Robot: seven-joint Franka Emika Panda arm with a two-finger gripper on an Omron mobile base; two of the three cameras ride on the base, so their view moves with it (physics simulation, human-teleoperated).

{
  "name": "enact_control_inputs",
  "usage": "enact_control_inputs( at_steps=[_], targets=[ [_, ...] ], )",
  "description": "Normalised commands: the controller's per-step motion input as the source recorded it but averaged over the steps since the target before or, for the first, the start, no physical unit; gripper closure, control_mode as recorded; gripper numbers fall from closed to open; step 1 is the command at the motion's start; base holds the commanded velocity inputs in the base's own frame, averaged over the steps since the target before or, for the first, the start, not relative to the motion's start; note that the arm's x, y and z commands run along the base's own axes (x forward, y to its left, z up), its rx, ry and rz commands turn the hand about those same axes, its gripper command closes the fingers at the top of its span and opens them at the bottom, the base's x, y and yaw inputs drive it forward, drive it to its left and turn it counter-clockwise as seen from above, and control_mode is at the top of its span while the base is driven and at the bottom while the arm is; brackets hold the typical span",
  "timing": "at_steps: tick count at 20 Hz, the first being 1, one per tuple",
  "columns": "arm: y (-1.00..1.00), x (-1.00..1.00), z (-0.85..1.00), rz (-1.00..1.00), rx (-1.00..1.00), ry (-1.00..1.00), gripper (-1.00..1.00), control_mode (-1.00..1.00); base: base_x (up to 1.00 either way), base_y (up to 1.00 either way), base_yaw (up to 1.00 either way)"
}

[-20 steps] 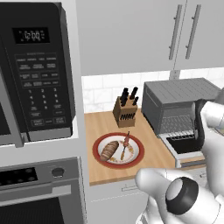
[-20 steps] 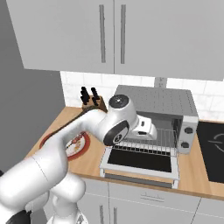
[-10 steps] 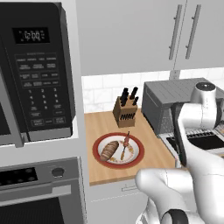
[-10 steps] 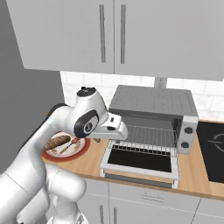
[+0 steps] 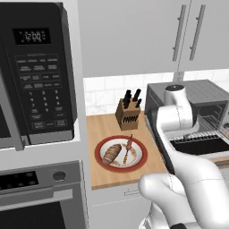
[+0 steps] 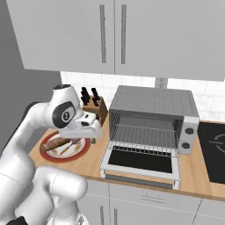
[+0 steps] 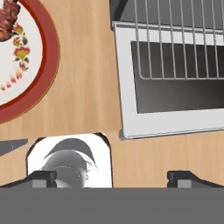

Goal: Pick up the kebab skewer and baguette bread, and place them inside the toaster oven. Close the toaster oven door and start by setting the timer.

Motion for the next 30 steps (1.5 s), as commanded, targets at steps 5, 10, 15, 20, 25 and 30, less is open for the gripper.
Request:
enact_control_inputs(
  at_steps=[5, 10, 15, 20, 25, 30],
  targets=[
    [0.67, 0.31, -0.04, 0.0, 0.01, 0.15, -1.0, -1.0, 0.0, 0.0, 0.0],
    [0.41, 0.43, 0.0, -0.01, 0.07, 0.11, -1.0, -1.0, 0.0, 0.0, 0.0],
    [0.31, 0.58, -0.43, -0.08, 0.03, -0.06, -1.0, -1.0, 0.0, 0.0, 0.0],
    [0.19, 0.55, -0.43, -0.13, 0.12, -0.04, -1.0, -1.0, 0.0, 0.0, 0.0],
    [0.3, 0.51, -0.44, -0.16, 0.09, 0.0, -1.0, -1.0, 0.0, 0.0, 0.0],
    [0.15, 0.52, -0.37, -0.08, 0.0, 0.0, -1.0, -1.0, 0.0, 0.0, 0.0]
  ],
)
